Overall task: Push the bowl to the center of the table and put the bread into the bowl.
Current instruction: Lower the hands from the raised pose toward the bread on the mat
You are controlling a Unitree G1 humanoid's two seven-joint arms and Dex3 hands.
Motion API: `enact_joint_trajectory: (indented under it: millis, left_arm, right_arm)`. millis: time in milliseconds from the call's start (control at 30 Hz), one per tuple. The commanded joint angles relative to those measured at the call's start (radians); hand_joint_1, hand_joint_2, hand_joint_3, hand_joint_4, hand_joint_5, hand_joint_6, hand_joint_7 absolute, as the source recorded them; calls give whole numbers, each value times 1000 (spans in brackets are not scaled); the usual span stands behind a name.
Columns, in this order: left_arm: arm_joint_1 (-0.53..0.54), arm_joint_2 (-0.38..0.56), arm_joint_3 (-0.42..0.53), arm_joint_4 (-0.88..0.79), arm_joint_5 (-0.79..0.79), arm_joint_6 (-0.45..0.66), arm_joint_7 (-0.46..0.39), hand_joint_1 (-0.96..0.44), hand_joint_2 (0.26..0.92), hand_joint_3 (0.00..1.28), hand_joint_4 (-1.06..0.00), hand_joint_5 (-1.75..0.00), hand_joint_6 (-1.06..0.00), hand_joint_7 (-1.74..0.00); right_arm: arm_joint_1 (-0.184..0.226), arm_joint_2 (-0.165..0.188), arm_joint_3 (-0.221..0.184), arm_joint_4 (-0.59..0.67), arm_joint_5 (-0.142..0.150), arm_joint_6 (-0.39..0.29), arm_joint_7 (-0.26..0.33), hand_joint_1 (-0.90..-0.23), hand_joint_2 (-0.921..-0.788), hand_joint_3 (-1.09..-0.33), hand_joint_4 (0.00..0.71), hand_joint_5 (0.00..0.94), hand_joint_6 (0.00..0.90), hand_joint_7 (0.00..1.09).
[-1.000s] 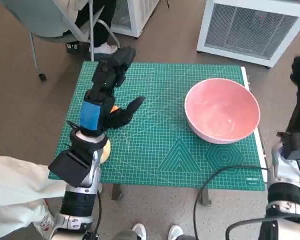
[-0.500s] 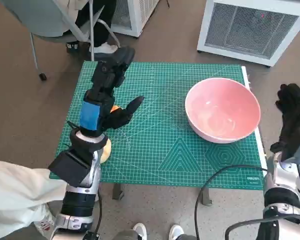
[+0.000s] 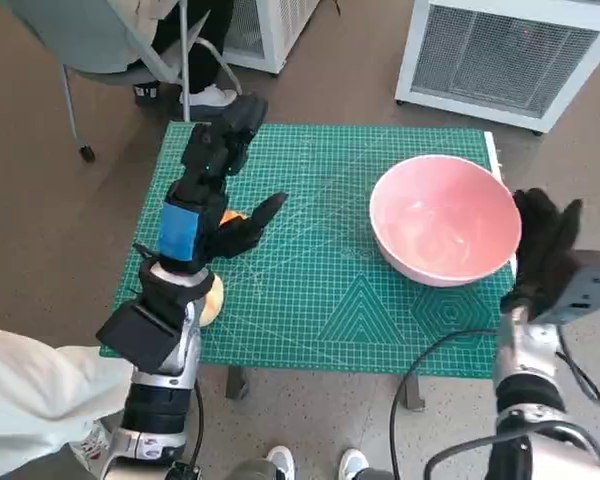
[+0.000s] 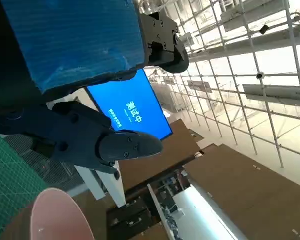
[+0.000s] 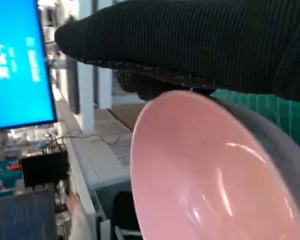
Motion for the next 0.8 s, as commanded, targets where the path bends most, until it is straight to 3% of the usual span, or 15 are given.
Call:
enact_joint_trajectory:
  millis: [33,267,433,667,800]
  left_arm:
    - [14,8,4,-21,1,4,7,-343,921,341,-350,-10,-166,-466]
    - [18,13,8,-19,-1,1,4,-343,921,340,-352,-10,-170,-458]
    - [20,17,10,-13,-1,-2,4,-345,921,339,-353,-9,-176,-448]
    - [32,28,17,-23,-7,-2,0,-341,921,337,-355,-6,-197,-415]
    - [39,35,21,-25,-14,-4,-4,-348,921,334,-356,-3,-223,-366]
  right_arm:
    - [-11,34,6,20,-8,38,-15,-507,-921,-945,249,21,22,610]
    - [-52,87,-13,23,17,65,0,-523,-921,-983,260,23,21,605]
    - [-73,116,-12,26,9,72,-15,-530,-921,-1009,261,21,27,603]
    - [-120,171,-51,29,50,114,-13,-555,-921,-1028,267,21,51,611]
    - [-133,188,-48,31,37,126,-35,-556,-921,-1029,286,30,70,623]
